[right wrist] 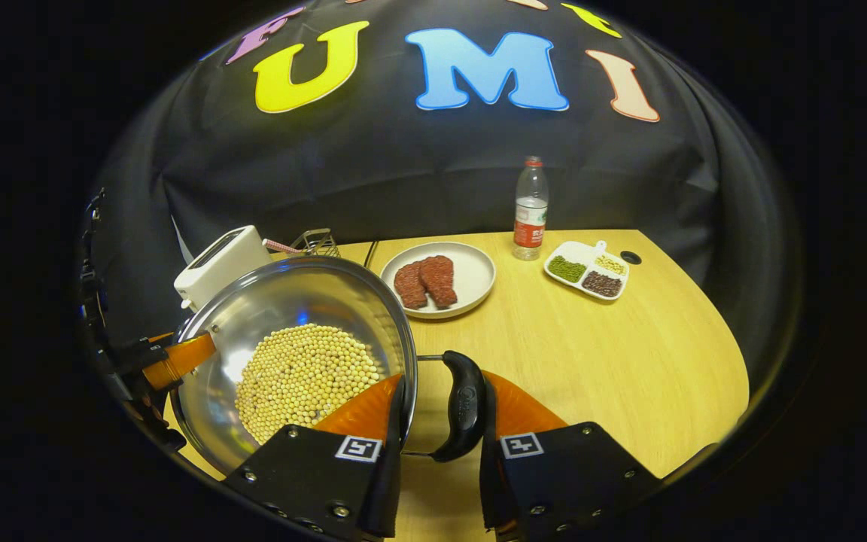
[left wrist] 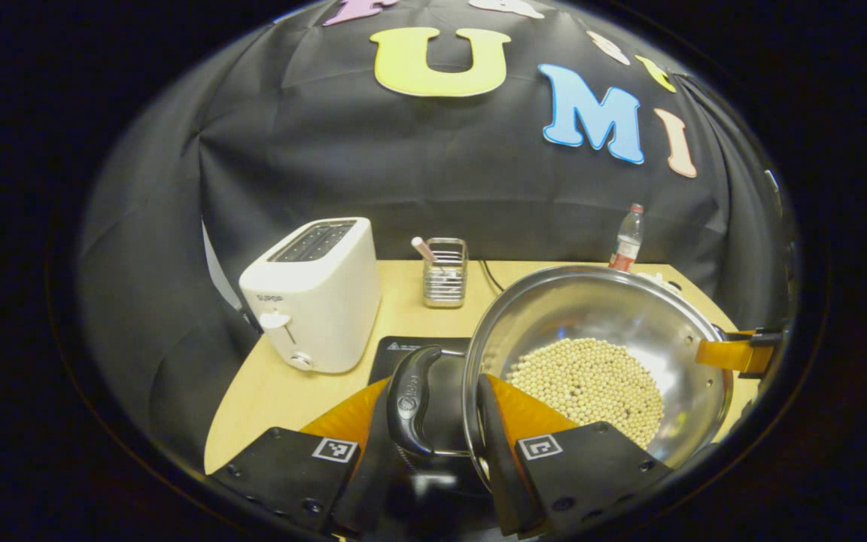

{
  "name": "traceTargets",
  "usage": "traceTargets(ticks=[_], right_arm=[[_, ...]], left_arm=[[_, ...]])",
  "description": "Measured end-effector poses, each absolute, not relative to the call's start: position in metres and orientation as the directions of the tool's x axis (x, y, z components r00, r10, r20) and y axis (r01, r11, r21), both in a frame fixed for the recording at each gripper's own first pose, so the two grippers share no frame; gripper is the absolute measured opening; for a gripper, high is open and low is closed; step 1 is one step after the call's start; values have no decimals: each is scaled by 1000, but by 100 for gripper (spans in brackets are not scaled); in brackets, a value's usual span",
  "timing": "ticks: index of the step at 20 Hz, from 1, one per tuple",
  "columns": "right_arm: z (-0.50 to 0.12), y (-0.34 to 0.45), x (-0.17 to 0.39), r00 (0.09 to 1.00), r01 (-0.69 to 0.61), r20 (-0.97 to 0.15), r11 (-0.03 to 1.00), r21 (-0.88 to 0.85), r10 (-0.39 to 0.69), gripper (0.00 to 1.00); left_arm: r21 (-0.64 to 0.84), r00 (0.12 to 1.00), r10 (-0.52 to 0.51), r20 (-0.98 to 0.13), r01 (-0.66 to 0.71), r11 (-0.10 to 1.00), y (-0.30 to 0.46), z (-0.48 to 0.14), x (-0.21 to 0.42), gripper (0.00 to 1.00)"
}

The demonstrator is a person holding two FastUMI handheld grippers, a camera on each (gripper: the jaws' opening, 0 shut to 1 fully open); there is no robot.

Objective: First push the handle of the pot to place it horizontally, then grasp the pot with both hands and set it on the induction cooktop.

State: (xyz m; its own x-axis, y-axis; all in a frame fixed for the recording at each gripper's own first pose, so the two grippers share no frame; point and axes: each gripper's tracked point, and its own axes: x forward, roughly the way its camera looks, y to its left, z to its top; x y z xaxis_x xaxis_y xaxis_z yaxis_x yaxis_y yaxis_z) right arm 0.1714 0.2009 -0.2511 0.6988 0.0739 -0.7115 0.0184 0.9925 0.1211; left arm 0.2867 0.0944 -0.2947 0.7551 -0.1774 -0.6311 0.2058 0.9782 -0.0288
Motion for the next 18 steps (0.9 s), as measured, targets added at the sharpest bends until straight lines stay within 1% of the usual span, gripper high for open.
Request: traceTargets(ticks=[7, 9, 12, 13, 14, 15, 16, 17, 18], right_arm=[[-266, 254, 188, 681, -18, -724, 991, 134, 110, 43], [-270, 265, 194, 679, -27, -725, 990, 137, 119, 43], [-278, 277, 197, 668, -32, -733, 989, 144, 128, 42], [-280, 279, 197, 665, -31, -735, 989, 147, 130, 43], [-278, 281, 198, 667, -29, -733, 988, 152, 132, 43], [-279, 282, 201, 670, -31, -730, 988, 151, 133, 43], [-279, 283, 201, 670, -34, -730, 988, 150, 134, 43], [-278, 284, 201, 670, -36, -729, 987, 154, 138, 46], [-279, 284, 201, 669, -36, -729, 986, 162, 144, 48]], left_arm=[[-20, 753, -134, -645, 158, 987, 148, -310, 304, 63], [-19, 752, -124, -648, 146, 989, 157, -313, 308, 67], [-15, 746, -112, -656, 135, 991, 169, -321, 314, 63], [-14, 745, -108, -659, 131, 991, 172, -323, 313, 60], [-16, 746, -105, -658, 126, 992, 174, -324, 314, 64], [-19, 749, -103, -654, 119, 993, 175, -325, 315, 61], [-20, 751, -99, -653, 113, 993, 176, -327, 315, 62], [-21, 749, -94, -655, 106, 994, 178, -332, 315, 63], [-25, 750, -87, -656, 94, 995, 179, -335, 315, 68]])
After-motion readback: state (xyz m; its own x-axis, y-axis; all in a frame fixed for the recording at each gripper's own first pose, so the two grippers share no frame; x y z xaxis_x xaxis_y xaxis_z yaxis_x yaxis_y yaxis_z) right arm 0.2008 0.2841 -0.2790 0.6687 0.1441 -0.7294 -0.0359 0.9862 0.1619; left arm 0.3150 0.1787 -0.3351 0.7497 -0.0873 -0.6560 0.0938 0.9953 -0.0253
